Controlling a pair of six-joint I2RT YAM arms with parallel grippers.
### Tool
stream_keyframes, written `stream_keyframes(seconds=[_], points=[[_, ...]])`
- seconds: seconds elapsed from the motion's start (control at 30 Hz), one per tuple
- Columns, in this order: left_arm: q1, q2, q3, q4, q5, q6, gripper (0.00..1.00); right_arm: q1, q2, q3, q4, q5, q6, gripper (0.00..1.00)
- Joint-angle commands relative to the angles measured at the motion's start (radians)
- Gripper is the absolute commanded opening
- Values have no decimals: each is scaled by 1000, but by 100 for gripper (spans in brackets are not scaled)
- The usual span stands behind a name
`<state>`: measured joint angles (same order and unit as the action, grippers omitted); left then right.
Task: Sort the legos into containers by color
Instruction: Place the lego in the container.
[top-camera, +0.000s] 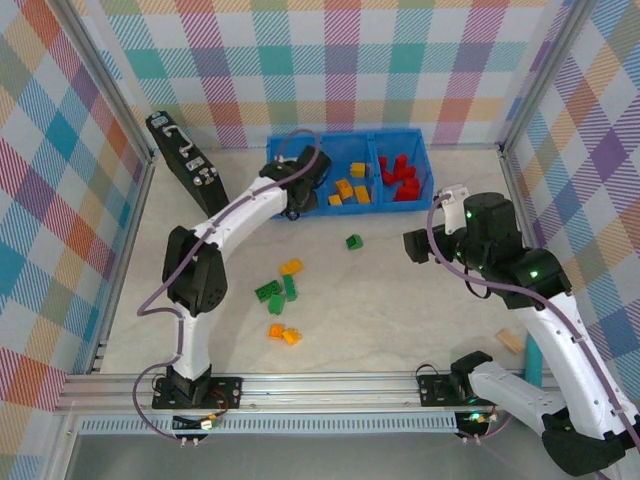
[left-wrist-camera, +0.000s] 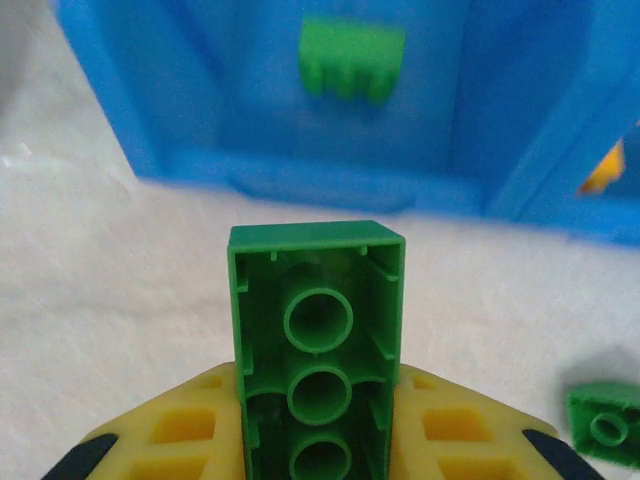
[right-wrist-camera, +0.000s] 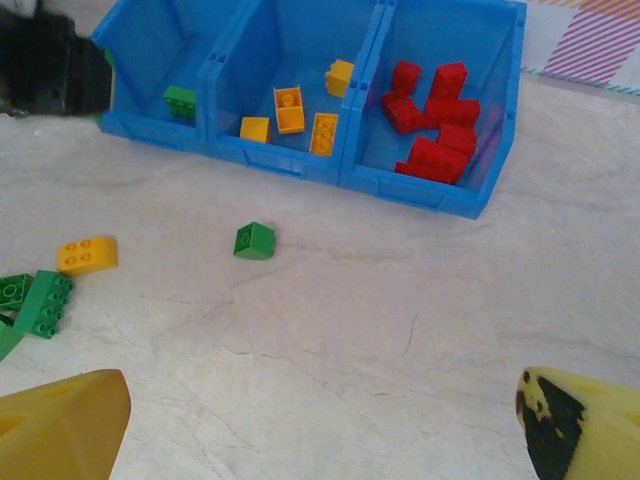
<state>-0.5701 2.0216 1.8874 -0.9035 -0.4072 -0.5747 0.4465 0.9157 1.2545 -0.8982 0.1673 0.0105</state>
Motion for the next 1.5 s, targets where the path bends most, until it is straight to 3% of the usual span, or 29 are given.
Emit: stream_keyframes(seconds=[0.0,0.27,0.43,0.63,1.07,1.47], points=[[52,-17,21,50,-69,86,10,5,-4,-9,42,-18,1,99],[98,90,78,206,-16,151,17,6,29,4,52,-23,0,99],[105,217,215,186,31,173,17,5,35,4,90,-26,-10,99],[111,291,266,190,65,166,17,6,83,30,105,-39,-3,99],[118,348,227,183,113,154,18,4,129,73,182,-111,6,99],[120,305,224,168,98,193,35,4,123,65,165,-116,9,99]])
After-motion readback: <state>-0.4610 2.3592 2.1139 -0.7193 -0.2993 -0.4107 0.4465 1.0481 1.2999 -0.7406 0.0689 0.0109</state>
